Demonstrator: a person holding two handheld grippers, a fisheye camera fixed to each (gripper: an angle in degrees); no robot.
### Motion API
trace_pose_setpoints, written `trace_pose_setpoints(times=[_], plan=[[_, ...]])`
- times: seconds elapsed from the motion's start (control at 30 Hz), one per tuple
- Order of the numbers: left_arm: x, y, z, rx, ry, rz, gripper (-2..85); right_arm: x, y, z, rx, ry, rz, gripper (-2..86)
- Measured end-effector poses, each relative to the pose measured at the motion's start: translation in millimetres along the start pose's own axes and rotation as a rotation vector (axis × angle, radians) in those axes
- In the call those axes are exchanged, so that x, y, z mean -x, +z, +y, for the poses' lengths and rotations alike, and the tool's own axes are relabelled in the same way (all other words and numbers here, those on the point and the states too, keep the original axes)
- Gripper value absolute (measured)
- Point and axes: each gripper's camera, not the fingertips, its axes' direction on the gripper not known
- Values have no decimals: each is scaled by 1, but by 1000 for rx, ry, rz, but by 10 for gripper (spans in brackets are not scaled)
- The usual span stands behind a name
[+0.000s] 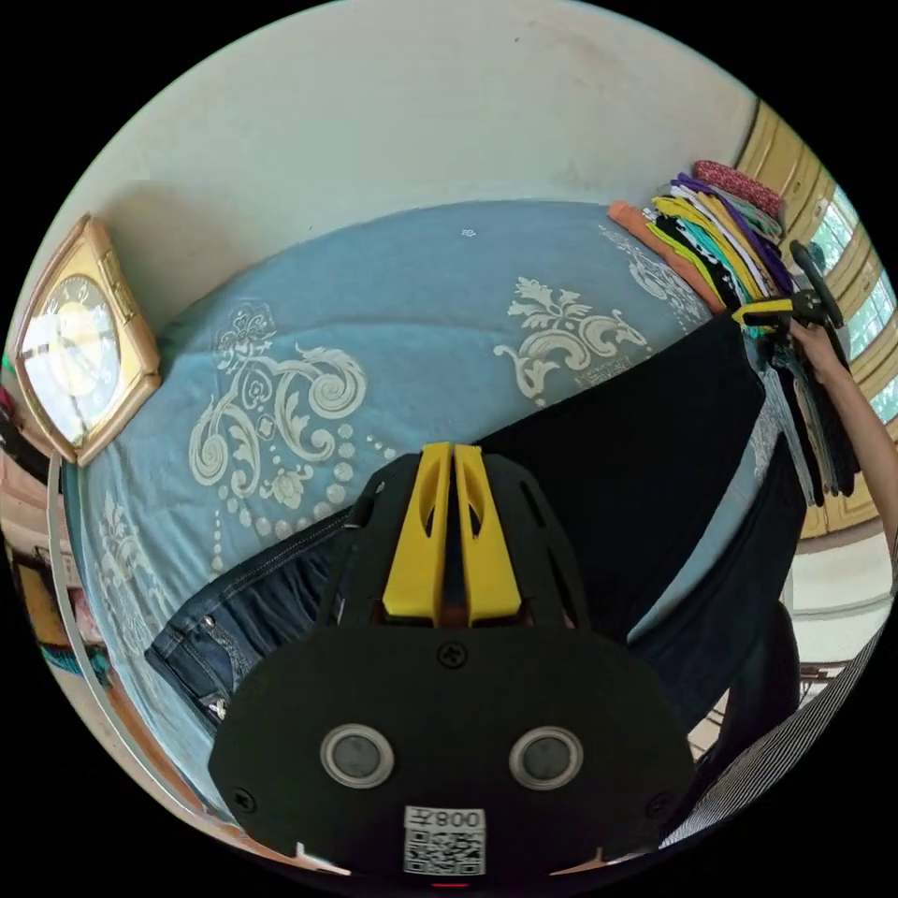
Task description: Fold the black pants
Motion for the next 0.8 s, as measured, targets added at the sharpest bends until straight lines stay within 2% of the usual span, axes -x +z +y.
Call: trace_pose_setpoints(times=[0.07, 0.1, 0.17, 0.27, 0.4, 0.5, 0.6, 0.7, 0.8], plan=[[17, -21, 20, -38, -38, 66, 52, -7, 42, 0, 77, 70, 127, -3], [29, -37, 39, -63, -69, 81, 65, -8, 47, 3, 74, 70, 114, -3], [50, -60, 72, -86, -127, 60, 78, 5, 44, 23, -61, 5, -72, -1], [95, -92, 137, -75, -295, -49, 89, 60, 40, 47, -200, -138, -229, 7], [159, -118, 211, -42, -553, -117, 95, 155, 46, 48, -281, -327, -349, 44], [193, -127, 235, -27, -654, -150, 97, 230, 59, 25, -301, -440, -412, 66], [218, -133, 244, -49, -682, -129, 102, 288, 78, -4, -293, -492, -434, 78], [237, -128, 252, 27, -706, -139, 94, 327, 104, -24, -264, -500, -444, 82], [241, -137, 262, 34, -634, -151, 69, 356, 140, -27, -189, -520, -407, 61]])
